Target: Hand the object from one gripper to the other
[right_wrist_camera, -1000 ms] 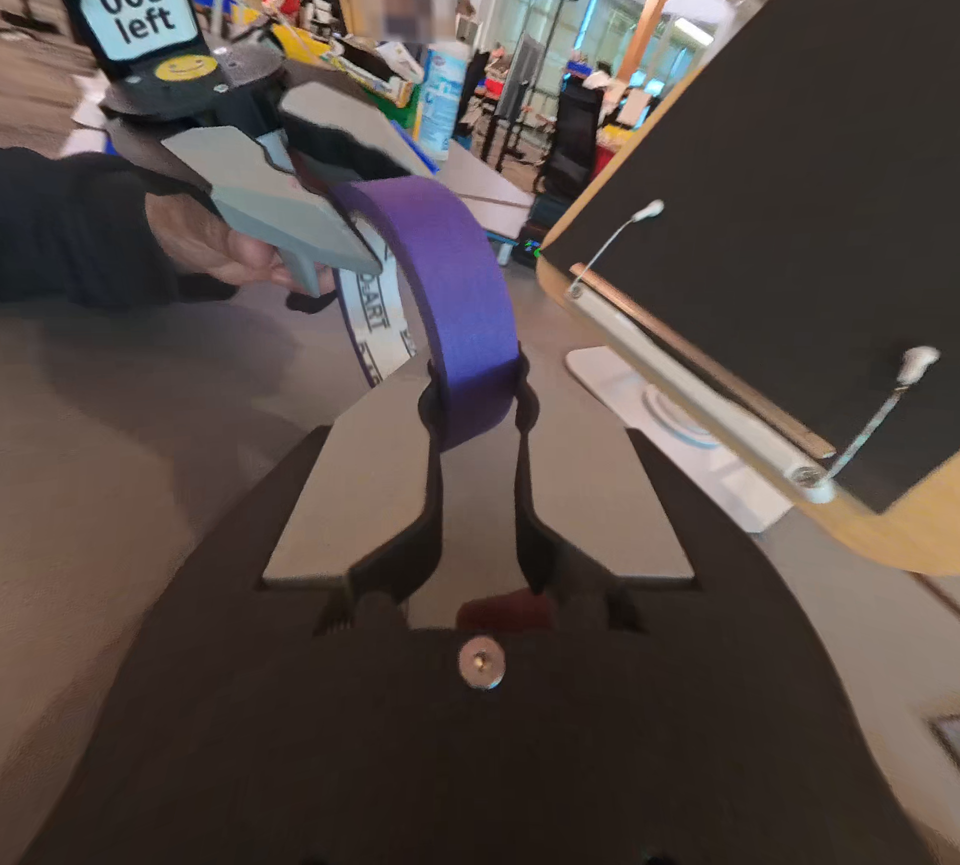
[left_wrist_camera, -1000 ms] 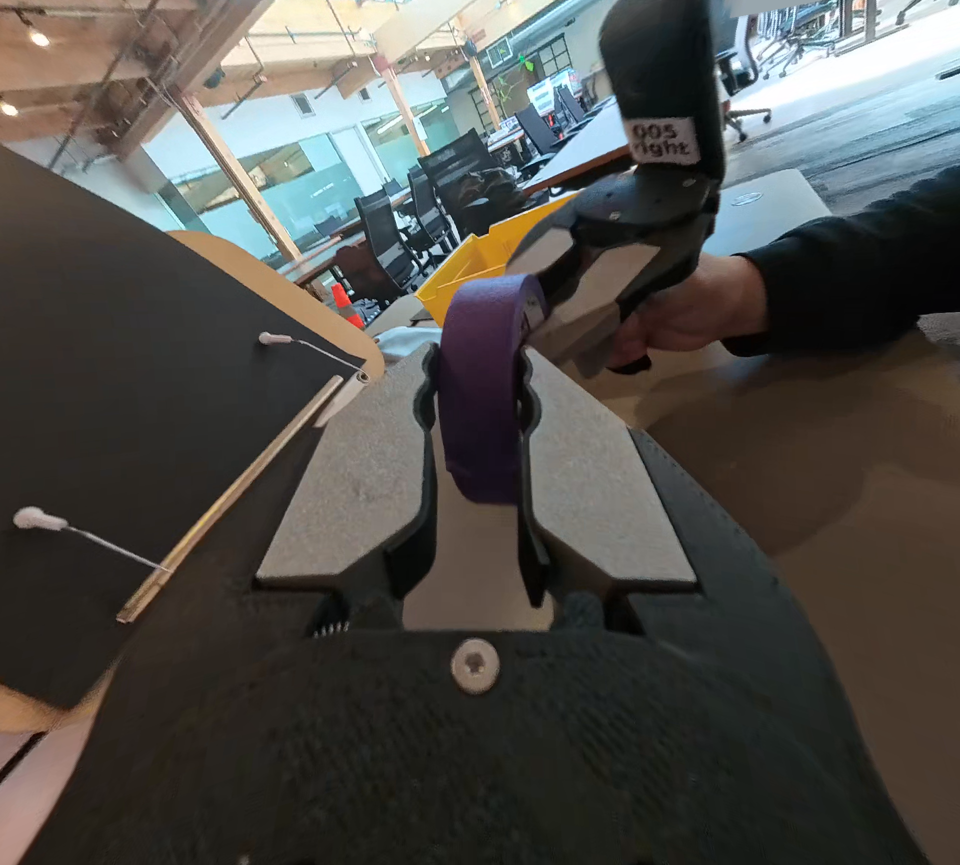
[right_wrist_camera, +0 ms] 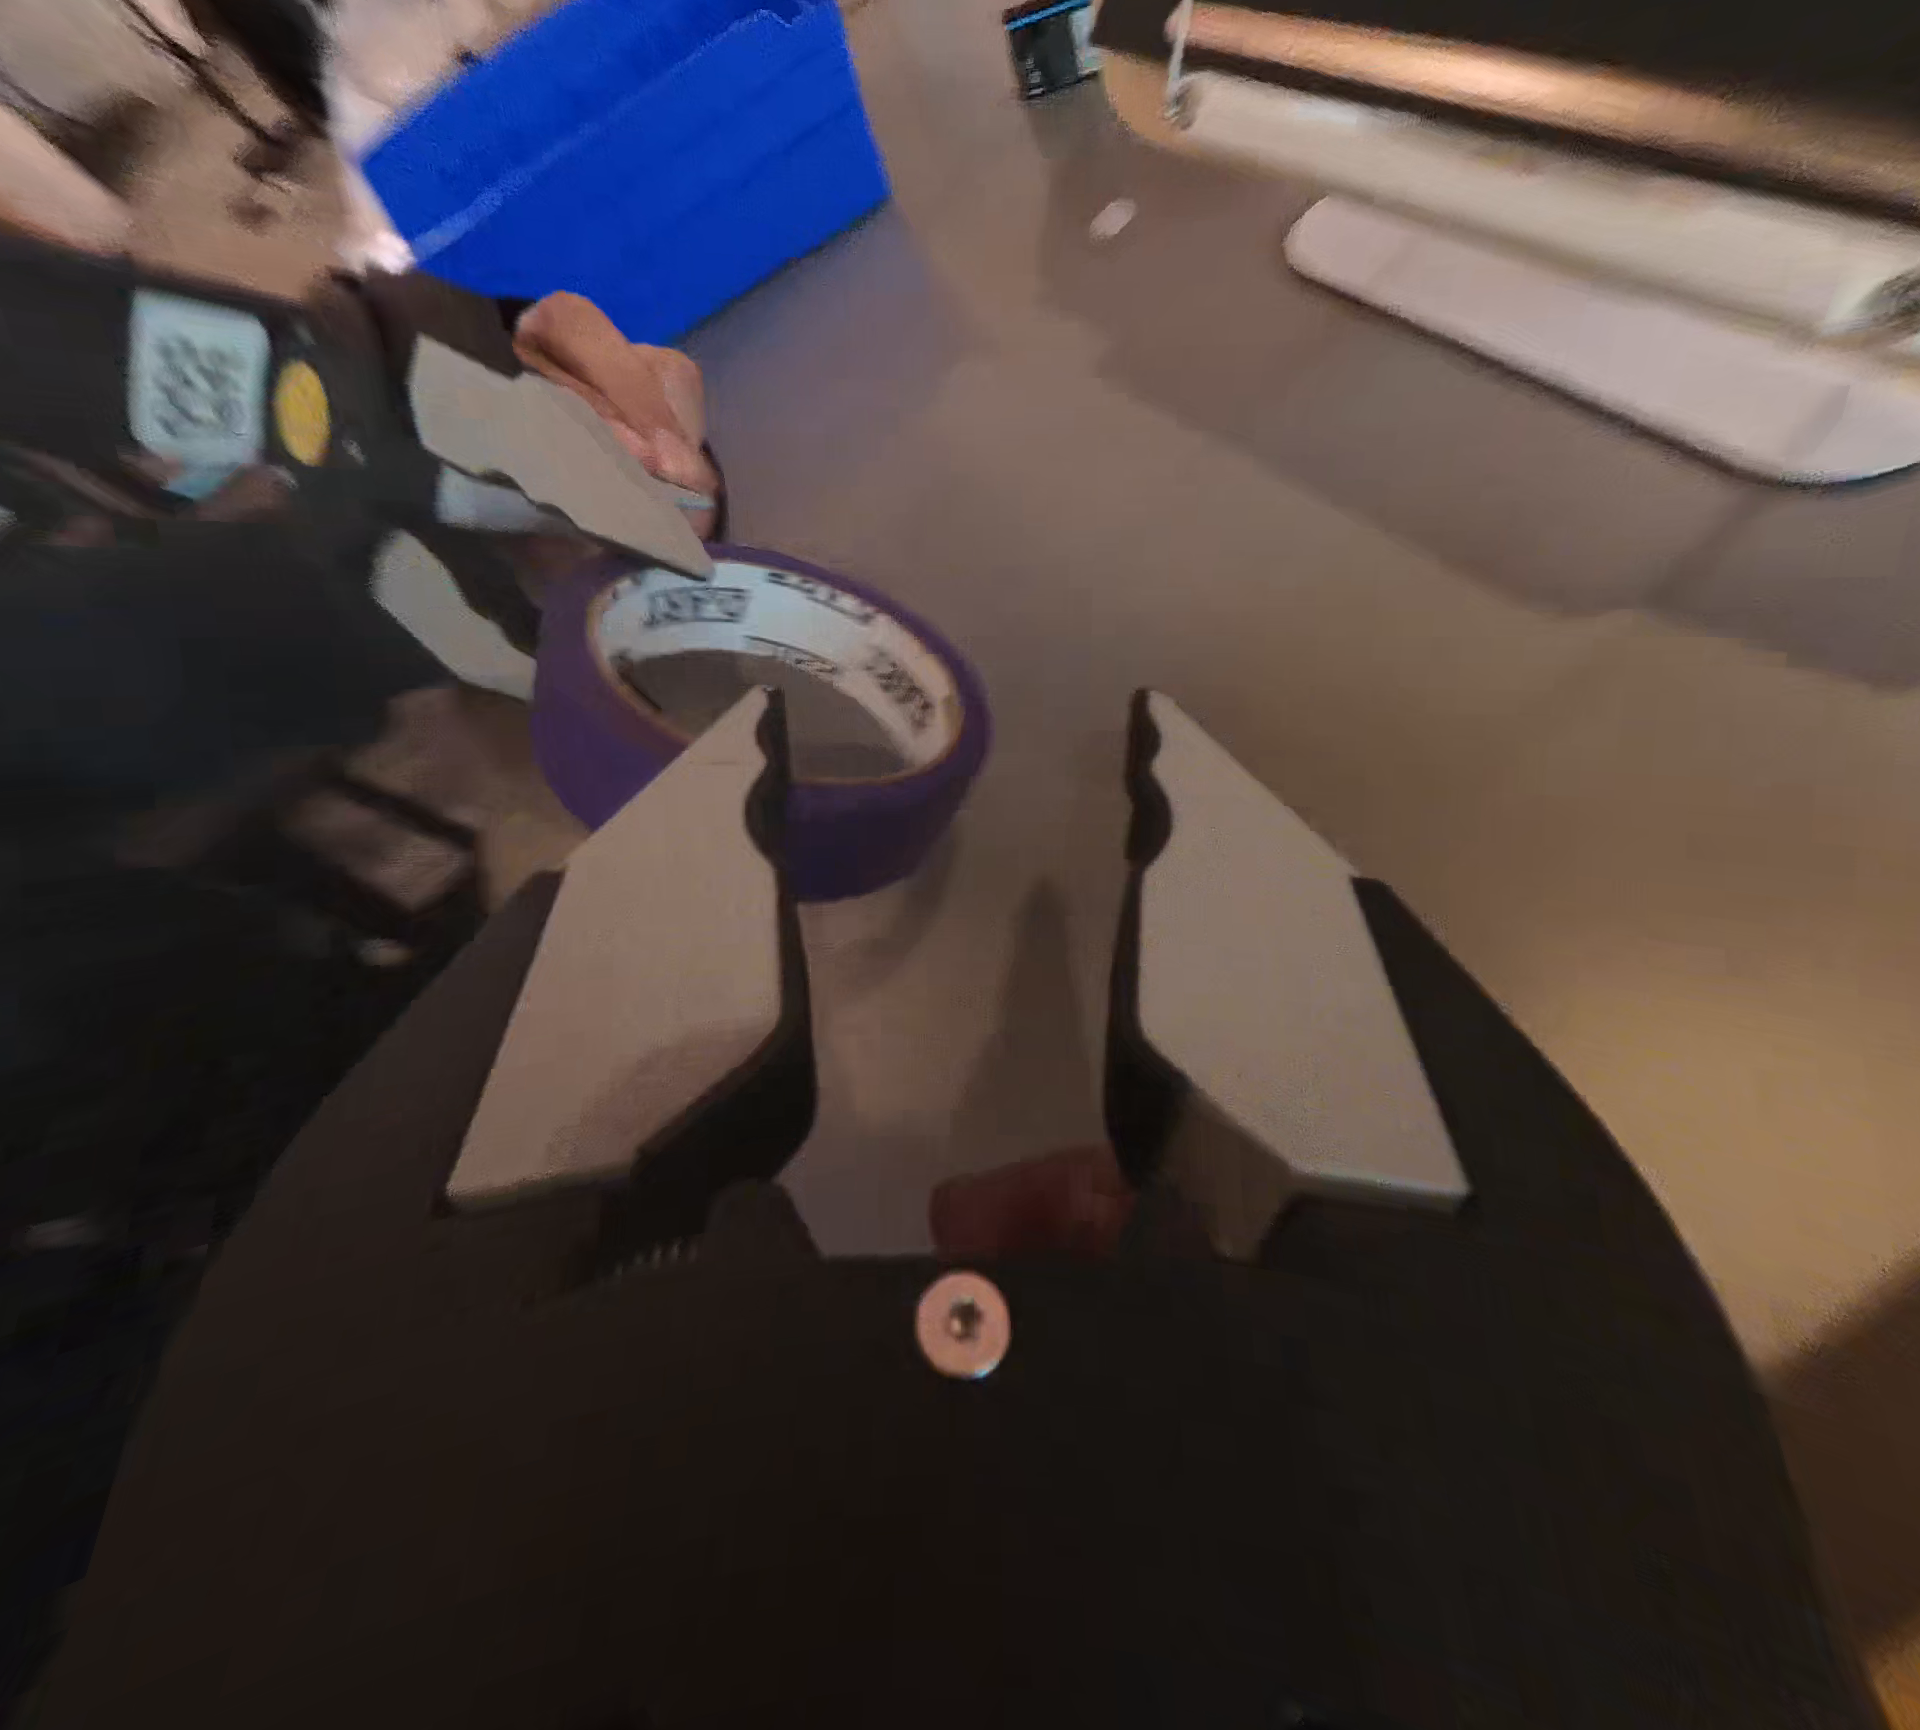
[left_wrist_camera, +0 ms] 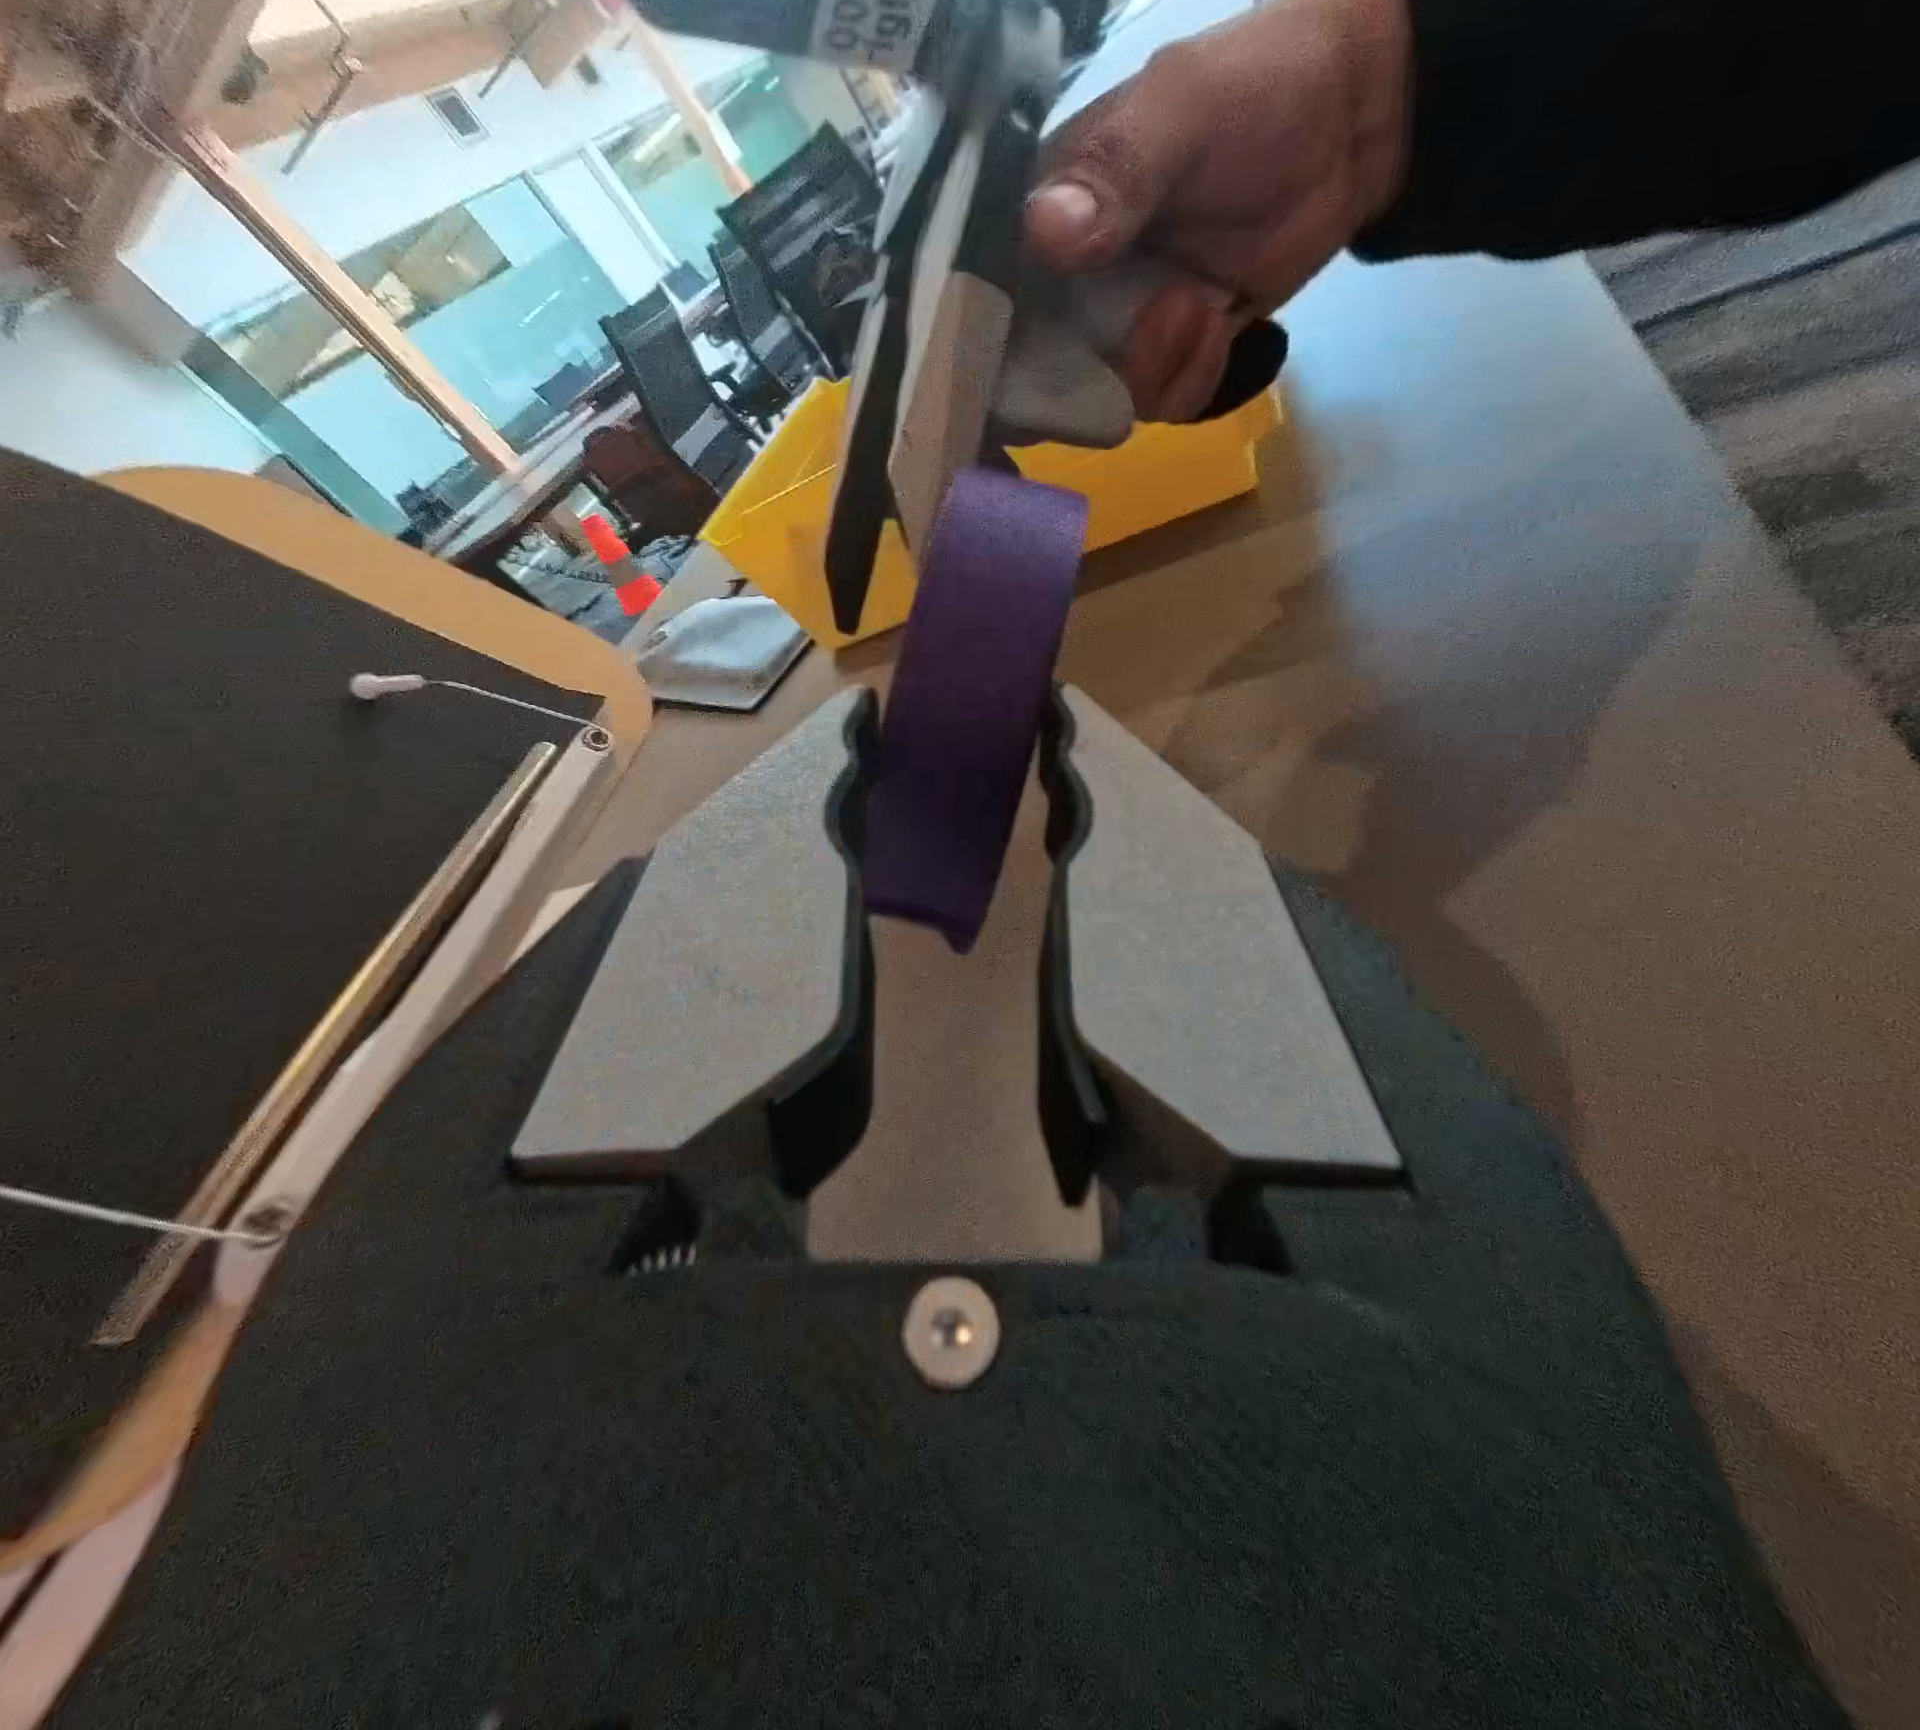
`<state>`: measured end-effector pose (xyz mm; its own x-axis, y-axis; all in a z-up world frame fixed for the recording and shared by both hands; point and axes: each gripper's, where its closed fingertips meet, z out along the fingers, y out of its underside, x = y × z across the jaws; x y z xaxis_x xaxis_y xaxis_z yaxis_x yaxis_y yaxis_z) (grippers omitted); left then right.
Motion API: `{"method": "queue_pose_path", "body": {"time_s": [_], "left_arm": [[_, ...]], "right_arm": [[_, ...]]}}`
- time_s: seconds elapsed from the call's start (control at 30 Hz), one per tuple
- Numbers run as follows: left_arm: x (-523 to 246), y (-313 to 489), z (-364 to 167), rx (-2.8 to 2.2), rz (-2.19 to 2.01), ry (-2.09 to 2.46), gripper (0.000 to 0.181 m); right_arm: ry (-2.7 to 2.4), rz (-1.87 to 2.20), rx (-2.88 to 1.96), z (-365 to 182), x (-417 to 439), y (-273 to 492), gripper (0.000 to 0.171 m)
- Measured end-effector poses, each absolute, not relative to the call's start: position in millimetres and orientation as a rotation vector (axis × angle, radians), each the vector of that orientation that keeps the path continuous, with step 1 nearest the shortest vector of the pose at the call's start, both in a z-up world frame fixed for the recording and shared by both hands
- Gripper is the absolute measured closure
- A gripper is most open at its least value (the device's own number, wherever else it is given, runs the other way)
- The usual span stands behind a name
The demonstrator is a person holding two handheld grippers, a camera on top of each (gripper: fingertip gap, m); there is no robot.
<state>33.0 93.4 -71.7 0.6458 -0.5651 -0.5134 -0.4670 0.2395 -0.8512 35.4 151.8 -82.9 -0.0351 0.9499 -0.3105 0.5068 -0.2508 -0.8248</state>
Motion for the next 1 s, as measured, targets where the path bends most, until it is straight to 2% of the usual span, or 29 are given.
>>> {"method": "queue_pose_path", "body": {"time_s": [0.1,0.17,0.3,0.33,0.43,0.53,0.6,0.7,0.8,0.87,1.0], "left_arm": [[19.8,99.9,-65.9,-1.428,-0.218,0.845,0.153],[8.5,100.7,-55.1,-1.43,-0.341,0.745,0.154],[6.3,92.5,-34.6,-1.392,-0.624,0.626,0.154],[9.3,92.4,-35.1,-1.397,-0.658,0.634,0.154],[20.3,90.9,-44.9,-1.439,-0.702,0.679,0.153],[22.7,92.2,-47.3,-1.486,-0.788,0.638,0.15],[14.3,99.7,-48.7,-1.501,-0.694,0.614,0.134],[-2.4,110.8,-54.5,-1.537,-0.57,0.565,0.132],[-9.6,117.5,-52.9,-1.557,-0.567,0.527,0.131],[-11.1,119.1,-48.8,-1.547,-0.594,0.504,0.129],[-14.9,124.3,-51.0,-1.569,-0.566,0.489,0.125]], "right_arm": [[-1.477,1.096,-1.672,-68.2,46.2,166.8,0.101],[-1.537,1.328,-1.503,-46.9,51.1,137.0,0.077],[-1.673,1.256,-1.378,-63.6,36.8,107.1,0.081],[-1.696,1.225,-1.348,-67.3,29.6,100.0,0.09],[-1.631,1.255,-1.227,-53.2,17.4,86.3,0.145],[-1.618,1.249,-1.216,-47.9,22.5,90.3,0.146],[-1.548,1.118,-1.236,-31.2,35.7,114.5,0.146],[-1.342,0.889,-1.281,27.0,80.7,184.3,0.146],[-1.24,0.301,-1.396,59.3,143.6,287.2,0.147],[-1.276,0.085,-1.527,50.3,168.8,332.4,0.146],[-1.358,-0.235,-1.686,-1.6,189.5,394.9,0.146]]}}
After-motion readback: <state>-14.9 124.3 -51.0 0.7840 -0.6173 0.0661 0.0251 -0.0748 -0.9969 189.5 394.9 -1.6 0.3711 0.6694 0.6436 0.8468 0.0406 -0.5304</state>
